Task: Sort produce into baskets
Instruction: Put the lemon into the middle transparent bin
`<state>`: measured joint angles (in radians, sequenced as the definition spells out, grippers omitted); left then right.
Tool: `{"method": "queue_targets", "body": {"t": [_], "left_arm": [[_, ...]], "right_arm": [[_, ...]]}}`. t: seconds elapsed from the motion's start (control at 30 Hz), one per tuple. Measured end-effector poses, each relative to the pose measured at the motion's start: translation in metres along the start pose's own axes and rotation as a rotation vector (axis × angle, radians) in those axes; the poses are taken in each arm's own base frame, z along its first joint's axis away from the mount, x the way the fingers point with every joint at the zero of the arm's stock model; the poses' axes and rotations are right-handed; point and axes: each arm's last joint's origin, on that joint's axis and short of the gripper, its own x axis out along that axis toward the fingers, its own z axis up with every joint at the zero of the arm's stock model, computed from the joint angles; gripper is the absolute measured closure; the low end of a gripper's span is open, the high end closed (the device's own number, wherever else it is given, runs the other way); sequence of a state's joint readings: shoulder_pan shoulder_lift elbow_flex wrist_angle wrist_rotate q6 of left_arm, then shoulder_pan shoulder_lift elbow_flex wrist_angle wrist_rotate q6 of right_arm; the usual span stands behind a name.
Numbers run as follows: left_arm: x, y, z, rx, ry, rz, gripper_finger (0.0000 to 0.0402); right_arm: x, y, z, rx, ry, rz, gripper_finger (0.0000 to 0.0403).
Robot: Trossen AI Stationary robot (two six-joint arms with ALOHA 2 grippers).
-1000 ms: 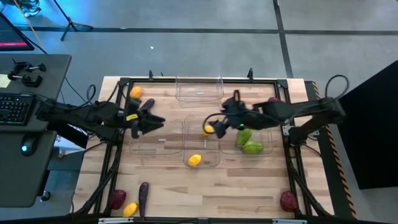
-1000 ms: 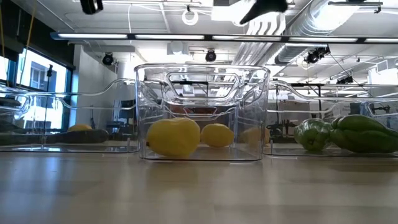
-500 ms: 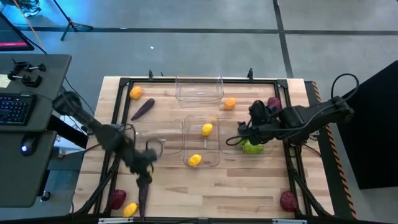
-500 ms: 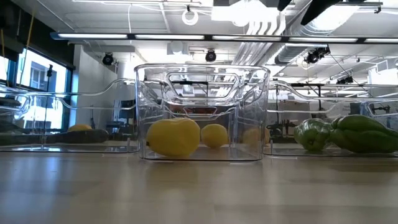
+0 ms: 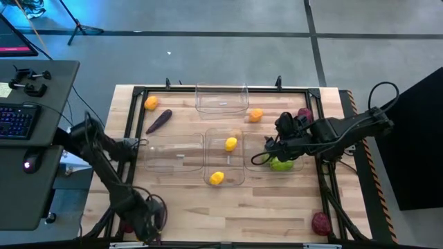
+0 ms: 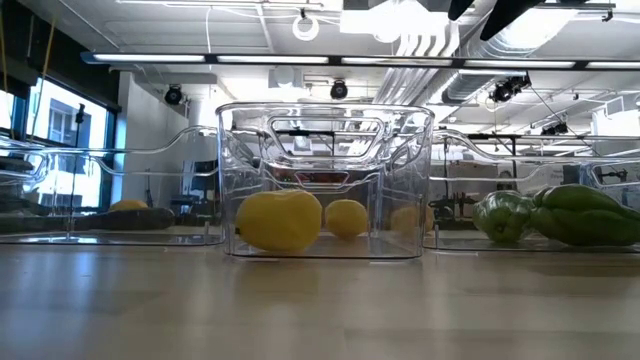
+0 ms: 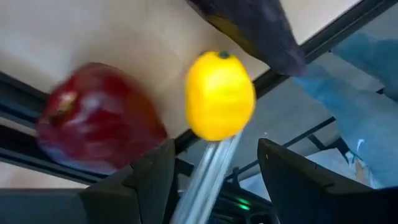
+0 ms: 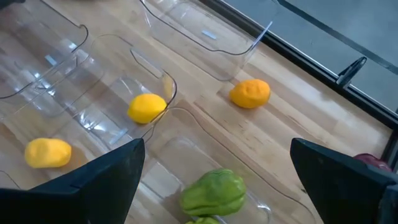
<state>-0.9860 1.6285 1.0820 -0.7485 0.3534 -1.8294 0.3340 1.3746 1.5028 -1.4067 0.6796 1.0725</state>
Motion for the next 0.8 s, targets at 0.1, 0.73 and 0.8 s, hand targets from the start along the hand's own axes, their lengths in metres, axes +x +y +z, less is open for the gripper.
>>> {"method": "queue_targets", "body": {"t": [0.1,0.73,0.8], "left_arm": [[0.003,-0.007,-0.001,-0.002,-0.001,0.005,0.0184],[0.034,-0.017,0.004,-0.04,-0.05,0.047,0.0184],[0.037,-0.018,0.005,-0.039,-0.049,0.045,0.0184]], "right_arm": [[0.0,0.0,0.0,-0.002,0.0,0.0,0.001],[0.0,0.0,0.0,-0.018,-0.002,0.0,0.001],[0.0,0.0,0.0,-0.016,-0.003,0.002,0.001]]}}
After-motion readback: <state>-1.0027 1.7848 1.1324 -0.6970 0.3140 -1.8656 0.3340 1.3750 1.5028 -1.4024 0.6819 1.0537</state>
